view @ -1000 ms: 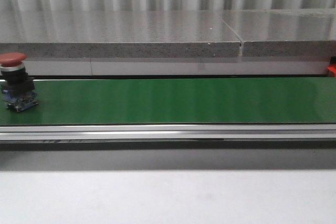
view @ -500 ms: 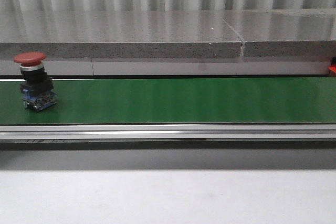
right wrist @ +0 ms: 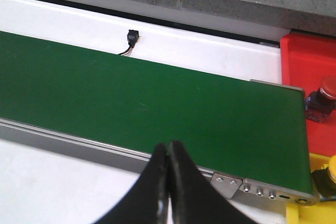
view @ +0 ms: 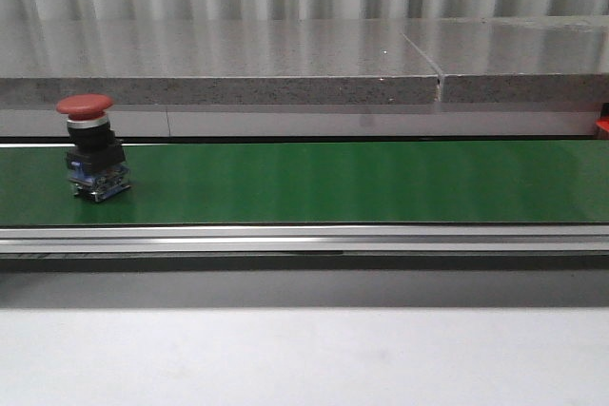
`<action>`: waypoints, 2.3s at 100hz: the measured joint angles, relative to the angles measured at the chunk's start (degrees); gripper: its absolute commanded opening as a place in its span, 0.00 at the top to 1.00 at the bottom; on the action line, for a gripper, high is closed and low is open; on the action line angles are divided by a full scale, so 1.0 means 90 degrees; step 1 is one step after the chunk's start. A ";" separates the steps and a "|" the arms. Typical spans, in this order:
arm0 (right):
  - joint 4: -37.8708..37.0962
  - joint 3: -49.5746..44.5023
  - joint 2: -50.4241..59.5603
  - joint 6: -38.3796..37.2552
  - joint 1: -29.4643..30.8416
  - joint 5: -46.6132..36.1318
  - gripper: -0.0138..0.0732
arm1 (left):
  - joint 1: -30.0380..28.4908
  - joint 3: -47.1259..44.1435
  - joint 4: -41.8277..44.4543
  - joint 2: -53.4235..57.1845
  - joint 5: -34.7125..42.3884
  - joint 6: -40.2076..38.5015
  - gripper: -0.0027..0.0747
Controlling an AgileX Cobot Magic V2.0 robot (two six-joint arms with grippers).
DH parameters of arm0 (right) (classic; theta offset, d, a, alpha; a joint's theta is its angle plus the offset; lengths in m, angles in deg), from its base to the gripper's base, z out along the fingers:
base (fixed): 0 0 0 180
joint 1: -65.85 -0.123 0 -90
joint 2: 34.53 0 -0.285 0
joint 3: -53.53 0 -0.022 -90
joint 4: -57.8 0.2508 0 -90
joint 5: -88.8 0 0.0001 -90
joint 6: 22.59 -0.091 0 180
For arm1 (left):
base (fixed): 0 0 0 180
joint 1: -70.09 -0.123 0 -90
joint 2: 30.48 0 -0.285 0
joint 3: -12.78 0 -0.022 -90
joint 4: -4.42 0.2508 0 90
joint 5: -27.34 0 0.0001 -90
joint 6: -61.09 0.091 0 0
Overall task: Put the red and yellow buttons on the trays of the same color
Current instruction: 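Lower the left gripper onto a yellow button and grasp it, then place the yellow button on the belt end and release it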
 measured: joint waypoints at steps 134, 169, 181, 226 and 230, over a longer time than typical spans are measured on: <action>0.0000 0.0000 0.0000 0.0000 0.0000 0.0000 0.92 | 0.2443 -0.0184 -0.0332 0.0790 0.0278 0.0749 0.57; 0.0000 0.0000 0.0000 0.0000 0.0000 0.0000 0.92 | 0.3363 -0.0210 -0.0335 0.2053 0.0601 0.1253 0.99; 0.0000 0.0000 0.0000 0.0000 0.0000 0.0000 0.92 | 0.3638 -0.0428 -0.0335 0.2482 0.0676 0.1398 0.99; 0.0000 0.0000 0.0000 0.0000 0.0000 0.0000 0.92 | 0.4307 -0.2364 -0.0362 0.4747 0.1224 0.1519 0.99; 0.0000 0.0000 0.0000 0.0000 0.0000 0.0000 0.92 | 0.4307 -0.2532 -0.0362 0.4996 0.1224 0.1529 0.99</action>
